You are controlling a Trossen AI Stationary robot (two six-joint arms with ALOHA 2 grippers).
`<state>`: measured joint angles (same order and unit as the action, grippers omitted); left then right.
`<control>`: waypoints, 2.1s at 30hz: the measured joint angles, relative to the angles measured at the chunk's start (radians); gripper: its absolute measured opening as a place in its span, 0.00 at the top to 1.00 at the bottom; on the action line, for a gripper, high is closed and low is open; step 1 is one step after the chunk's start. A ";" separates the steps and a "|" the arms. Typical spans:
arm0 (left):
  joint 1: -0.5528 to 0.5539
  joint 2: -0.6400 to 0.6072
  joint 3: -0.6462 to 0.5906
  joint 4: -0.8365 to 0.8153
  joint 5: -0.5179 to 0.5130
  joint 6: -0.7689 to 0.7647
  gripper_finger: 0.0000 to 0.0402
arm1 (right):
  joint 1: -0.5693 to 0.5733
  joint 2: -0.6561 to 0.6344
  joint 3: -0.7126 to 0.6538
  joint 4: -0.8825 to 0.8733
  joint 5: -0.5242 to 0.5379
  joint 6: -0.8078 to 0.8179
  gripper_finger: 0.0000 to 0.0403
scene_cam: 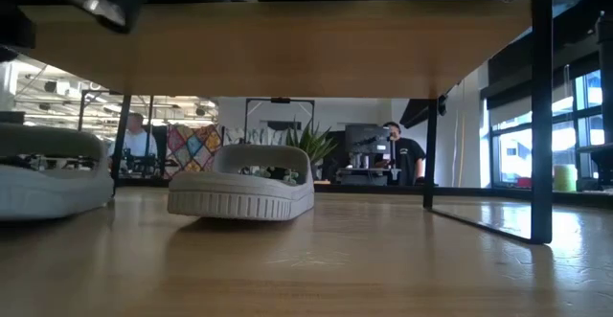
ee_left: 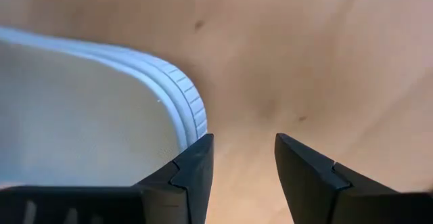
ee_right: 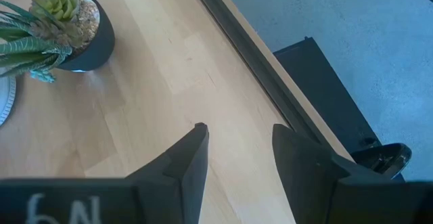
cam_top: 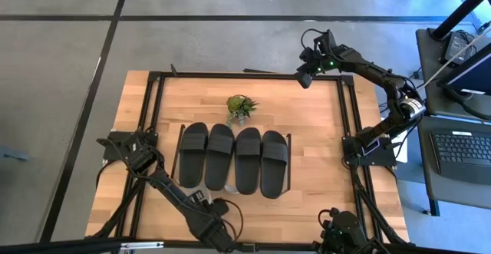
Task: Pick and place slides into the shelf
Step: Put the white slide under the shelf, then adjust the shelf
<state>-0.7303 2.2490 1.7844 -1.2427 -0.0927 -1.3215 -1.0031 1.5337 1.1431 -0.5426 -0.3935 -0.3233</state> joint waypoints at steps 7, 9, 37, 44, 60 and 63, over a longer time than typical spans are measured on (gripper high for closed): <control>-0.013 0.000 0.000 -0.183 0.007 -0.063 0.63 | 0.000 0.000 0.000 0.006 0.000 0.000 0.59; -0.012 0.000 0.000 -0.225 0.007 -0.064 0.63 | 0.000 0.000 0.000 0.013 0.000 0.004 0.59; -0.138 -0.405 0.003 -0.095 -0.026 -0.288 0.63 | 0.000 0.000 0.000 0.023 0.000 0.003 0.59; -0.170 -0.557 0.003 -0.273 -0.092 -0.587 0.63 | 0.000 0.000 0.000 0.028 0.000 0.001 0.59; -0.160 -0.888 -0.282 -0.329 -0.105 -0.923 0.63 | 0.000 0.000 0.000 0.080 0.000 0.006 0.59; -0.146 -0.958 -0.380 -0.329 -0.104 -0.920 0.63 | 0.000 0.000 0.000 0.082 0.000 0.030 0.59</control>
<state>-0.8766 1.2910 1.4046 -1.5713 -0.1971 -2.2413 -1.0027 1.5337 1.1431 -0.4608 -0.3935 -0.2936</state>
